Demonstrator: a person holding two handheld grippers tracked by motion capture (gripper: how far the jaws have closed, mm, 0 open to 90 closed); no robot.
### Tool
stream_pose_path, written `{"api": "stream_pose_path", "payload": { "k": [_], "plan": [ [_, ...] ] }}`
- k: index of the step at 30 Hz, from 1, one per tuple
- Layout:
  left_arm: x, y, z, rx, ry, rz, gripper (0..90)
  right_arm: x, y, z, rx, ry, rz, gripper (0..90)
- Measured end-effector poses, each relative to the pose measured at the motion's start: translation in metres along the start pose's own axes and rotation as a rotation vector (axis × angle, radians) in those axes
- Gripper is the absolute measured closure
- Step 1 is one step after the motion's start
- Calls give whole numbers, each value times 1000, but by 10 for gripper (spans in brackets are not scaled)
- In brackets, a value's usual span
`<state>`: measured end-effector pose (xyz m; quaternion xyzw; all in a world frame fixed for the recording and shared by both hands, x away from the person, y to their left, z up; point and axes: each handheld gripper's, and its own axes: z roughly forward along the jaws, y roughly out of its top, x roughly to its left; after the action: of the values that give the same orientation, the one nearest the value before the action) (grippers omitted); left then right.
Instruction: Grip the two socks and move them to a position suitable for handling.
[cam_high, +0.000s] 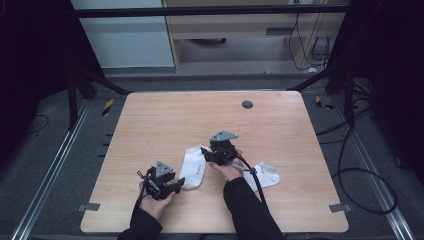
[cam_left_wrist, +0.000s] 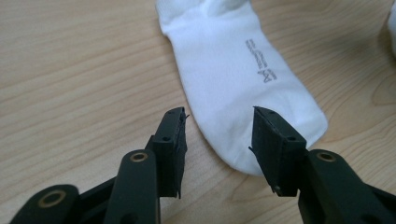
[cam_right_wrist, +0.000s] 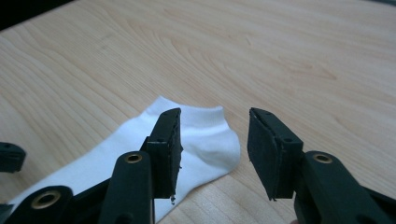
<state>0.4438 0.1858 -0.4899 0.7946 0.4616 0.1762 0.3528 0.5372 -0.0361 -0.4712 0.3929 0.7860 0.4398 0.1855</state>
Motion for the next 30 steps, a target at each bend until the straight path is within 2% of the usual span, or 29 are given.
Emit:
{"api": "stream_pose_path", "payload": {
  "k": [2, 6, 10, 13, 16, 23, 27, 30],
  "plan": [
    [-2, -2, 2, 23, 9, 6, 563, -1, -4, 8, 25, -12, -5, 572],
    [-3, -3, 4, 33, 11, 6, 608, -3, -10, 18, 70, -22, -7, 613],
    [-5, -3, 5, 47, 8, 18, 667, -4, -15, 25, 85, -29, -11, 635],
    [-7, -2, 5, 48, 7, 24, 710, -7, -17, 29, 89, -29, 5, 676],
    [-8, -2, 5, 49, 3, 25, 753, -7, -18, 30, 96, -29, 4, 715],
    [-9, -1, 6, 59, -14, 18, 857, -4, -20, 32, 112, -21, 7, 869],
    [-8, 0, 5, 50, -12, 18, 872, -4, -19, 28, 110, -2, 15, 882],
    [-4, 3, 0, 30, 0, 23, 874, -4, -18, 18, 88, 13, 19, 881]
  ]
}}
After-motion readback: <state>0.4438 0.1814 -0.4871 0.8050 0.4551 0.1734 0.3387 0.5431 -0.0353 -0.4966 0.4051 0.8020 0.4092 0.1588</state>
